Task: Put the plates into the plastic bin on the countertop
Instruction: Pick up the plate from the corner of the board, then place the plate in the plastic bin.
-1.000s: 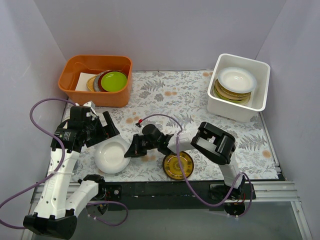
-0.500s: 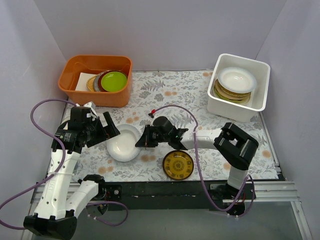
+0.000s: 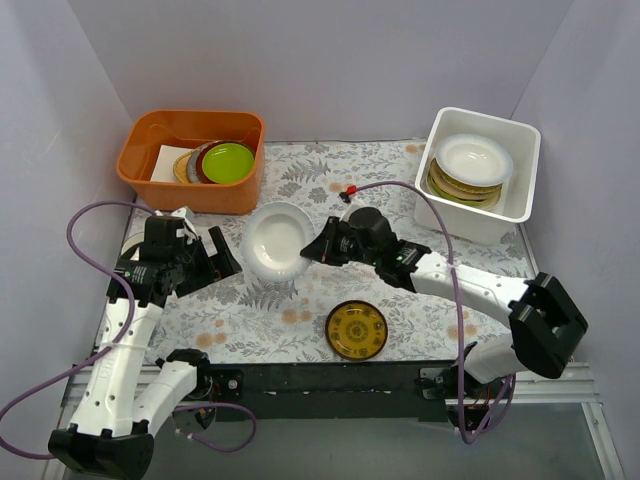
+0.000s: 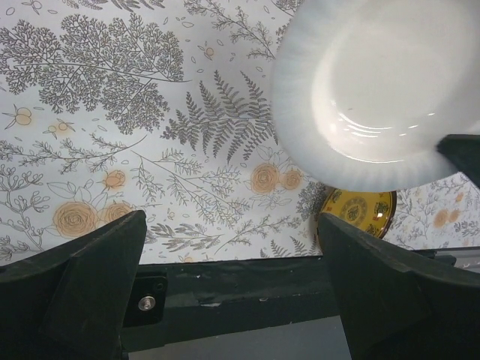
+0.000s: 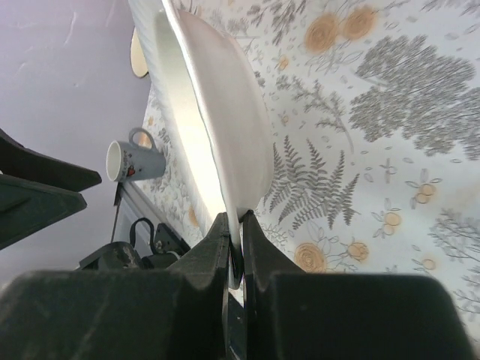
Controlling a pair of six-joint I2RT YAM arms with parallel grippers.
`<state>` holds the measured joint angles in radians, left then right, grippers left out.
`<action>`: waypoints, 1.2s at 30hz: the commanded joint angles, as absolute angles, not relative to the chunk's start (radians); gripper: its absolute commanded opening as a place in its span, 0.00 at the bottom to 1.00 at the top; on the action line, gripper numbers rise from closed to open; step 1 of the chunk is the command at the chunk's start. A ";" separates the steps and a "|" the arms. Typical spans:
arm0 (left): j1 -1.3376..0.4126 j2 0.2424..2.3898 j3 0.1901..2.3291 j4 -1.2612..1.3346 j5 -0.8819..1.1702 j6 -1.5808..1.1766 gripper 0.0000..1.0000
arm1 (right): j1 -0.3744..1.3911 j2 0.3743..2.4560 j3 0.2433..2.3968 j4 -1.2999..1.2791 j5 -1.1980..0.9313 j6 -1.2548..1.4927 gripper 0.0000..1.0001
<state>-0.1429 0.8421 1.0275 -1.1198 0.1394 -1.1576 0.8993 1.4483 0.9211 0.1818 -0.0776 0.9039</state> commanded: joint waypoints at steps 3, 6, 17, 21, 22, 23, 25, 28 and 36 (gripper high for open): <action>-0.137 0.848 1.002 -1.078 0.156 -1.157 0.98 | 0.859 1.256 0.956 0.115 -0.005 0.833 0.01; -0.137 0.856 0.985 -1.060 0.169 -1.160 0.98 | 0.827 1.197 0.974 0.045 0.008 0.810 0.01; -0.138 0.890 0.913 -0.979 0.233 -1.167 0.98 | 0.669 1.066 1.028 -0.121 0.008 0.749 0.01; -0.158 0.917 0.882 -0.947 0.249 -1.177 0.98 | 0.586 1.054 1.052 -0.159 -0.055 0.717 0.01; -0.166 0.923 0.873 -0.939 0.242 -1.187 0.98 | 0.553 1.052 1.058 -0.169 -0.076 0.710 0.01; -0.185 0.926 0.867 -0.924 0.238 -1.196 0.98 | 0.536 1.054 1.061 -0.175 -0.089 0.706 0.01; -0.213 0.937 0.861 -0.910 0.224 -1.224 0.98 | 0.471 1.052 1.068 -0.184 -0.135 0.695 0.01; -0.314 0.972 0.862 -0.890 0.151 -1.264 0.98 | 0.384 1.054 1.077 -0.187 -0.199 0.684 0.01; -0.601 1.130 0.907 -0.862 -0.035 -1.411 0.98 | 0.144 1.086 1.088 -0.184 -0.360 0.664 0.01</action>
<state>-0.5251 1.0897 0.8608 -0.8890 0.0818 -1.3285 0.2291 1.0996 1.0035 -0.2985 -0.2390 0.6804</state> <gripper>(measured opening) 0.982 0.109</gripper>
